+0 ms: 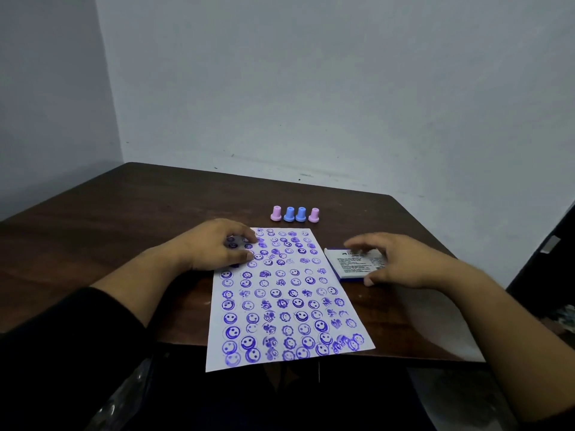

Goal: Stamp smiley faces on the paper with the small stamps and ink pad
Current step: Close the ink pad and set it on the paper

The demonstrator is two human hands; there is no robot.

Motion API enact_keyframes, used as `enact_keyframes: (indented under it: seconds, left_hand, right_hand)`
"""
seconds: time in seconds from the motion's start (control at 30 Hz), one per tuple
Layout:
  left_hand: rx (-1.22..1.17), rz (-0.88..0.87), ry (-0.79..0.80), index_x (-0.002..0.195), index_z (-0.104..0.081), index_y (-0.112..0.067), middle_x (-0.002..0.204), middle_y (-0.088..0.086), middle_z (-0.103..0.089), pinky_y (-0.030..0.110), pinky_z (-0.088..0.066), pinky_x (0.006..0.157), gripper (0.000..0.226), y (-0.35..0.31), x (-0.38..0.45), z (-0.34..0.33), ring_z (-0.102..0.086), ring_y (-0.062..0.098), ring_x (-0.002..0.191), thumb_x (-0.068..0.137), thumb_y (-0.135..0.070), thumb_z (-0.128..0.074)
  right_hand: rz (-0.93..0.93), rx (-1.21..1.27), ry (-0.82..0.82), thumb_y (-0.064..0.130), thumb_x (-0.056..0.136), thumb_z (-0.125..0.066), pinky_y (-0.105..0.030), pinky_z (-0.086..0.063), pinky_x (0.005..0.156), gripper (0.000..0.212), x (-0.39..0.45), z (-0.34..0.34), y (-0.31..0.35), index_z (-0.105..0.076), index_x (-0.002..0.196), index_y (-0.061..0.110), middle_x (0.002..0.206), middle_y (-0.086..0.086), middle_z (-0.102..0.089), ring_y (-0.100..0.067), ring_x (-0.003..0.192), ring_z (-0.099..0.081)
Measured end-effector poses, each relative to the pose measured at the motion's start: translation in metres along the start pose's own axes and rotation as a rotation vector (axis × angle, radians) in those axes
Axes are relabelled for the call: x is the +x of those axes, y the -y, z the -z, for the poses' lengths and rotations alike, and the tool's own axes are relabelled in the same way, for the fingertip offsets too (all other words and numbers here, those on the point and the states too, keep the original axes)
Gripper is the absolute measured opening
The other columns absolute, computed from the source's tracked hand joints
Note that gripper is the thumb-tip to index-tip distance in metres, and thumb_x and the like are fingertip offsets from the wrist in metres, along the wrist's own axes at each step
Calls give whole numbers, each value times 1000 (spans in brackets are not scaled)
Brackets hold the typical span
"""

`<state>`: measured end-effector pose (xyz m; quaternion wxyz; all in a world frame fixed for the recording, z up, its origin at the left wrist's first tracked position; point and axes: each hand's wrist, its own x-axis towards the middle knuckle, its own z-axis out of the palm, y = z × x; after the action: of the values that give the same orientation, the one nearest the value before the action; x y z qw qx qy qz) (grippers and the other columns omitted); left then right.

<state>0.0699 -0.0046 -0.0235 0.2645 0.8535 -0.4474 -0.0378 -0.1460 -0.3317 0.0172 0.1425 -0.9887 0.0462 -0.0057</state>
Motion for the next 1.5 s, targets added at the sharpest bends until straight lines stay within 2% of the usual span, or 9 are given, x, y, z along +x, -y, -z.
enact_keyframes:
  seconds: [0.1,0.23,0.37,0.43,0.57,0.8,0.9,1.17,1.5]
  left_hand:
    - [-3,-20,3,119,-69,-39,132,-18,-59,25,-38,101,37,0,0,1,-50,2,122,84,-46,-77]
    - [-24,4,20,119,-69,-42,136,-19,-57,25,-37,102,36,3,-1,2,-50,3,124,84,-44,-76]
    - [-43,30,47,120,-67,-46,141,-18,-55,33,-39,109,35,3,-1,2,-51,6,126,85,-45,-74]
    - [-38,24,51,122,-66,-46,143,-17,-54,31,-38,108,36,1,0,-1,-49,7,128,87,-46,-72]
    - [-1,-28,38,127,-65,-42,146,-14,-51,24,-31,105,37,-3,2,-5,-43,7,134,91,-41,-70]
    - [78,-103,11,133,-63,-39,146,-14,-52,22,-28,108,40,-8,6,-9,-41,6,135,93,-42,-67]
    - [77,-106,4,133,-62,-39,147,-14,-52,25,-31,111,41,-7,6,-11,-43,6,134,93,-42,-67]
    - [7,-54,10,132,-64,-41,149,-11,-50,31,-30,115,37,2,10,-13,-42,8,136,96,-32,-61]
    - [14,-64,13,131,-65,-42,148,-13,-51,31,-33,114,32,5,12,-14,-44,6,135,100,-34,-57]
  right_hand:
    - [-56,40,165,19,74,-96,-28,-38,118,101,13,9,-3,-41,157,39,151,14,-53,-8,138,-50]
    - [-65,88,240,20,70,-98,-20,-40,109,102,24,16,-9,-44,153,41,149,16,-57,-3,134,-53]
    - [-67,82,205,28,66,-101,-13,-44,97,94,28,19,-14,-49,143,41,136,18,-63,4,124,-57]
    - [-73,70,179,30,67,-100,-16,-46,98,91,29,20,-14,-50,142,39,134,18,-62,1,122,-58]
    - [-43,73,106,31,68,-99,-6,-43,86,87,32,24,-5,-50,140,40,129,22,-60,3,116,-58]
    - [78,177,31,38,63,-96,-19,-56,89,85,42,8,46,-53,136,47,122,29,-65,1,112,-66]
    - [132,175,86,47,61,-96,-16,-58,82,86,49,-7,71,-51,133,54,118,40,-60,2,105,-67]
    - [176,183,134,49,66,-96,-28,-60,93,76,59,-34,91,-54,130,51,126,27,-63,-1,106,-69]
    - [131,373,111,54,62,-98,-25,-55,100,67,52,-50,83,-66,122,56,123,25,-66,4,108,-68]
